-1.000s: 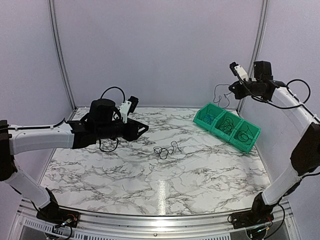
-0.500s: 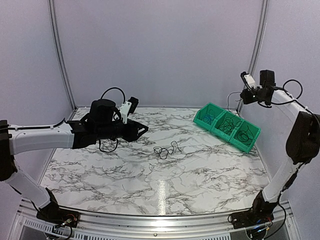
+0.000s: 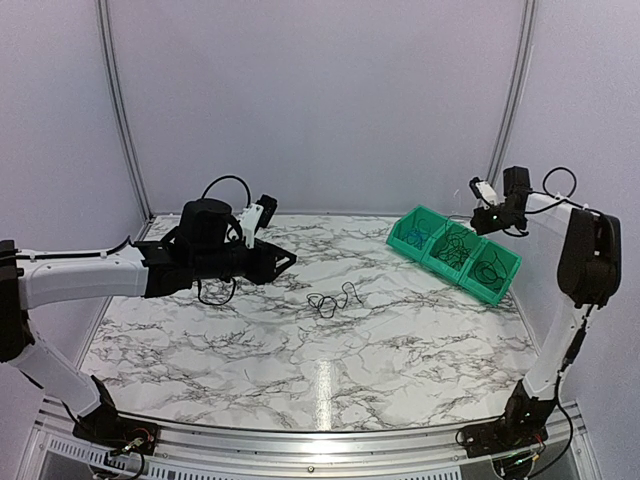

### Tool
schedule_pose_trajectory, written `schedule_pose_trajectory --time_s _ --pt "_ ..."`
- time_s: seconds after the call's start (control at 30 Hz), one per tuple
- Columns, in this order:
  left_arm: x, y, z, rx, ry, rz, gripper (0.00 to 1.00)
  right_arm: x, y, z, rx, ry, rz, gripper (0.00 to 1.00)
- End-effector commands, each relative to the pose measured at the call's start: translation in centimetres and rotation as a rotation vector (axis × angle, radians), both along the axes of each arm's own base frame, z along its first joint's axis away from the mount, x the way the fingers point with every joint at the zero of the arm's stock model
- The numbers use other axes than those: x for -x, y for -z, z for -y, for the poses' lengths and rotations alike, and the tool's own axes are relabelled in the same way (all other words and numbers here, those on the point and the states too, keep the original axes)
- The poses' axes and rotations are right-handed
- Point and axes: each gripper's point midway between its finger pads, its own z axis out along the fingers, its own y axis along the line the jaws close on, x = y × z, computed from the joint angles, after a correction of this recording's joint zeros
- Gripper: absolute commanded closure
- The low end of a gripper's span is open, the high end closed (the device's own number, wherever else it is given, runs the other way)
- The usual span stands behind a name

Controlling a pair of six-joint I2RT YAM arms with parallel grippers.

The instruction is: Untangle the cables

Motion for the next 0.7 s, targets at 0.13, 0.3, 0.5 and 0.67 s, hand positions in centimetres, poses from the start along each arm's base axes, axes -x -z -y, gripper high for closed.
schedule_pose_trajectory --time_s 0.13,0.3,0.5,0.67 --pt "-0.1 -0.5 -0.1 -0.001 -0.004 0.004 0.64 0.1 5.4 0.2 -0.014 -0.016 -0.162 1.0" --pt "-0.1 -0.5 -0.2 -0.001 -0.003 0.003 0.64 -0.9 6.9 0.6 0.01 -0.004 -0.195 1.0" --pt "0.0 -0.5 -0.1 -0.002 -0.002 0.002 0.64 -1.8 8.2 0.7 0.03 -0.001 -0.221 1.0" --pt "0.0 -0.7 -0.2 0.001 0.0 0.004 0.64 -1.4 6.9 0.2 0.025 -0.003 -0.215 0.87"
